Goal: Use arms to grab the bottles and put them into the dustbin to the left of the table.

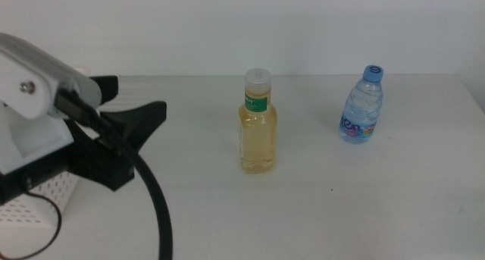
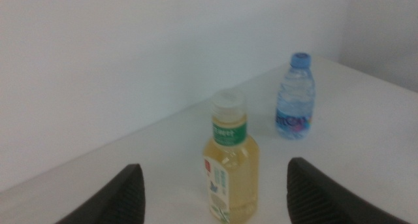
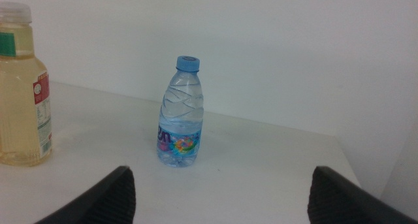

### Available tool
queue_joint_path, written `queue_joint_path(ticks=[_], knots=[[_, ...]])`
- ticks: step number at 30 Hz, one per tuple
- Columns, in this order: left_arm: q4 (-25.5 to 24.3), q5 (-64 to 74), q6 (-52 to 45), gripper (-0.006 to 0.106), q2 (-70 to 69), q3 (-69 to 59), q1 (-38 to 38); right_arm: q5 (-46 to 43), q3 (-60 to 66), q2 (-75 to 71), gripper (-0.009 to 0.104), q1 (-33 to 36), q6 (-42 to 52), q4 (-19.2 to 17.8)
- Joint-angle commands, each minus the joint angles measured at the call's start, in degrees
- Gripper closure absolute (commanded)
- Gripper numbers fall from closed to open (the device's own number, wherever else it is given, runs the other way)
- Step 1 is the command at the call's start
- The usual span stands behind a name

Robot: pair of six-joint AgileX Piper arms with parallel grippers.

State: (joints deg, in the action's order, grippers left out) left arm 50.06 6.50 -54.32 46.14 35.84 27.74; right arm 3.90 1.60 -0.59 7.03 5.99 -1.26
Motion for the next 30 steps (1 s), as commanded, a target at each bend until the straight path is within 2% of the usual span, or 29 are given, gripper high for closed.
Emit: queue_joint_path(ticks=[1,4,6,8,12,14,17,24,26,30], knots=[[-1.0,-0.9,0.9,0.036,-0.5,1.2,0.3,-4.3,-0.4,-1.5,0.024,-0.3,0.7,-0.3],[-11.7,-0.9,9.8,0.036,-0.7,0.4,0.6,-4.3,-0.4,-1.5,0.024,-0.3,0.7,-0.3],[-20.0,-1.5,22.5,0.036,-0.8,-0.6,1.2,-4.3,-0.4,-1.5,0.024,-0.3,0.7,-0.3],[-31.5,-2.7,37.2,0.036,-0.8,-2.3,2.0,-4.3,-0.4,-1.5,0.024,-0.3,0.7,-0.3],[-51.3,-8.9,60.9,0.036,-0.5,-6.6,3.9,-4.3,-0.4,-1.5,0.024,-0.3,0.7,-0.3],[-57.4,-13.3,69.2,0.036,-0.5,-9.1,4.1,-4.3,-0.4,-1.5,0.024,-0.3,0.7,-0.3],[-60.1,-17.2,73.6,0.036,-0.5,-11.7,4.1,-4.3,-0.4,-1.5,0.024,-0.3,0.7,-0.3],[-60.1,-19.0,71.9,0.036,-0.5,-15.6,4.1,-4.3,-0.4,-1.5,0.024,-0.3,0.7,-0.3],[-58.3,-20.0,69.9,0.036,-0.5,-16.7,4.1,-4.3,-0.4,-1.5,0.024,-0.3,0.7,-0.3],[-51.2,-20.0,63.4,0.036,-0.5,-17.3,4.1,-4.3,-0.4,-1.5,0.024,-0.3,0.7,-0.3]])
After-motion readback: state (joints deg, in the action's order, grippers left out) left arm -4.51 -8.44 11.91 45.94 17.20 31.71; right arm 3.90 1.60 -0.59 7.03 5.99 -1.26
